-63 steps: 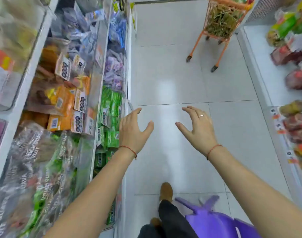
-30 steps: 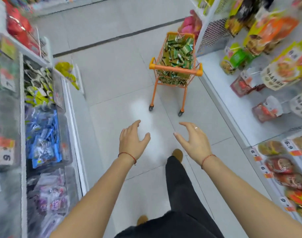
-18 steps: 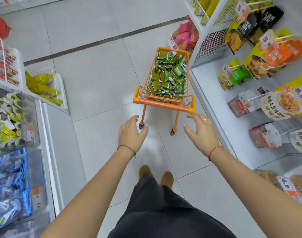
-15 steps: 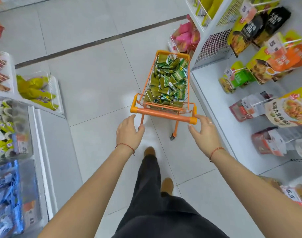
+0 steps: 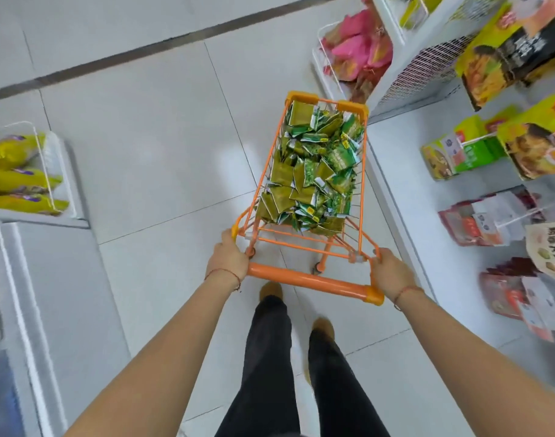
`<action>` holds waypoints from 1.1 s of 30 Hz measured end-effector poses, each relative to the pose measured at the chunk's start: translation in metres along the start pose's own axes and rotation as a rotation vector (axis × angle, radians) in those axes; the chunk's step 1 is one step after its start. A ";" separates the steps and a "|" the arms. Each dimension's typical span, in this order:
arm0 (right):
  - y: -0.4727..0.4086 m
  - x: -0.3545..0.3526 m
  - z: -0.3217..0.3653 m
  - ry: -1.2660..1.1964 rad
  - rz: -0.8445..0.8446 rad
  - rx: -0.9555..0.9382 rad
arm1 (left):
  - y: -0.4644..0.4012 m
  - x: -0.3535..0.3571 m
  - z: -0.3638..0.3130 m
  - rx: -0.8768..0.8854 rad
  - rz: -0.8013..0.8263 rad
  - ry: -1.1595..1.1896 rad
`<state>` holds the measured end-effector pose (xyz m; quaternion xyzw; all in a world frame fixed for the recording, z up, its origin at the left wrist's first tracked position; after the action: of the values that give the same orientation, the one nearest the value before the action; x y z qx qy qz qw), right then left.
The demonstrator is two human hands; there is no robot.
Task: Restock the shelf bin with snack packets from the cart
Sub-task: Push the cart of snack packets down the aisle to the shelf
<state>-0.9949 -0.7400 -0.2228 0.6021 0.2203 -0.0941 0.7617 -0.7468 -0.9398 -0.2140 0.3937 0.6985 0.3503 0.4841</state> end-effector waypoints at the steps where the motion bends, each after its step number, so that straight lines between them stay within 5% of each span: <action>1: -0.002 0.002 -0.003 0.009 -0.009 0.000 | 0.001 0.001 0.000 -0.009 -0.010 -0.021; 16: 0.049 0.067 -0.048 0.003 0.267 -0.223 | 0.089 0.073 0.098 -0.119 -0.149 0.139; 24: 0.093 0.125 -0.085 0.126 0.192 -0.257 | 0.151 0.147 0.200 -0.182 -0.148 0.353; 33: 0.168 0.222 -0.156 -0.061 0.115 -0.292 | 0.213 0.230 0.316 -0.191 -0.120 0.496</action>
<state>-0.7645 -0.5199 -0.2035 0.4933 0.1737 -0.0356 0.8516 -0.4519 -0.6062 -0.2115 0.2062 0.7818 0.4709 0.3529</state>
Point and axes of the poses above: each hand's wrist, its own y-axis away from the middle knuckle, its own x-axis out of the palm, z = x × y, the point moved 6 cm from there along -y, towards the middle knuckle, and after that the axes turned 15 degrees about z, right-handed, at the moved point
